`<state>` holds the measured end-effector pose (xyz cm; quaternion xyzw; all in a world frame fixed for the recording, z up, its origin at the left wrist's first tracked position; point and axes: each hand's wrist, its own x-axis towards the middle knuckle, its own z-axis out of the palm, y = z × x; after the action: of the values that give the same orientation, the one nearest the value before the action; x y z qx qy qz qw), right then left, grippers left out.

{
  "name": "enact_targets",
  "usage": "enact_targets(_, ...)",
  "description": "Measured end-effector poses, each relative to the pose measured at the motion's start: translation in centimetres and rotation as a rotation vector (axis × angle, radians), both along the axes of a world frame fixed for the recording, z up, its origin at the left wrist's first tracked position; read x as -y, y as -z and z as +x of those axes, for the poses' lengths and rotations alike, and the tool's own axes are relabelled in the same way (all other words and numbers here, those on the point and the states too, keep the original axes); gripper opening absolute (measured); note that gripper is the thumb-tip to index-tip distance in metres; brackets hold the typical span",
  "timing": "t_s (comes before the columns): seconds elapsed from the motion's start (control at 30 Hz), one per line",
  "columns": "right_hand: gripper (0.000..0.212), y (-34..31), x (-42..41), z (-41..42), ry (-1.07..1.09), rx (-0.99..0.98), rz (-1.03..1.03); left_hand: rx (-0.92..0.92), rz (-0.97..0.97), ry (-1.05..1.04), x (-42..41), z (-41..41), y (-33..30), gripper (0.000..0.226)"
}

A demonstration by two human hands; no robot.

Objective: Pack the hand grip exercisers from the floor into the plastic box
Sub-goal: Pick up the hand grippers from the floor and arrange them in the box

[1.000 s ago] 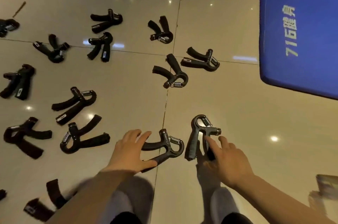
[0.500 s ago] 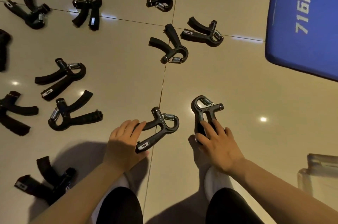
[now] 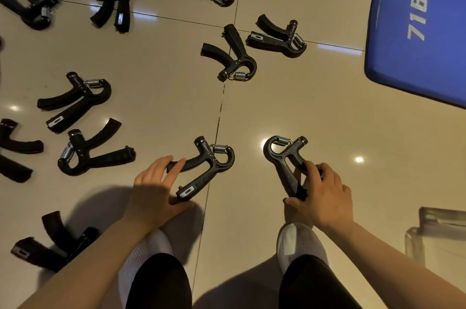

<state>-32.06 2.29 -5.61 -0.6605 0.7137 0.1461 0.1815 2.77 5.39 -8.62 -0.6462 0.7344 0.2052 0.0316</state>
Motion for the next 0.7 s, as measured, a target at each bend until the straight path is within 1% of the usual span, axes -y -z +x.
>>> enact_targets(0.1, 0.094, 0.2, 0.1, -0.4, 0.015, 0.018, 0.026, -0.060, -0.045, -0.024, 0.0, -0.2, 0.1, 0.102)
enact_targets(0.23, 0.089, 0.3, 0.3, 0.0, -0.003, 0.044, 0.023, -0.063, -0.110, -0.046, -0.4, -0.6, -0.2, 0.097)
enact_targets(0.33, 0.088, -0.3, 0.8, 0.3, 0.014, 0.025, 0.060, -0.098, -0.095, -0.093, -1.3, -1.0, -0.8, 0.096)
enact_targets(0.4, 0.085, -0.7, 0.7, 0.7, 0.027, 0.047, 0.092, -0.153, -0.085, -0.157, -2.0, -1.4, -1.8, 0.092)
enact_targets(0.53, 0.079, -2.1, -0.1, 1.9, 0.049, 0.085, 0.109, -0.354, -0.103, -0.313, -3.7, -3.5, -4.7, 0.086)
enact_targets(0.6, 0.078, -3.3, -0.6, 2.4, 0.007, 0.080, 0.080, -0.419, -0.135, -0.361, -4.6, -4.7, -6.0, 0.084)
enact_targets(0.7, 0.073, -5.3, -1.6, 2.2, -0.134, 0.048, 0.066, -0.421, -0.190, -0.340, -6.1, -5.9, -7.3, 0.085)
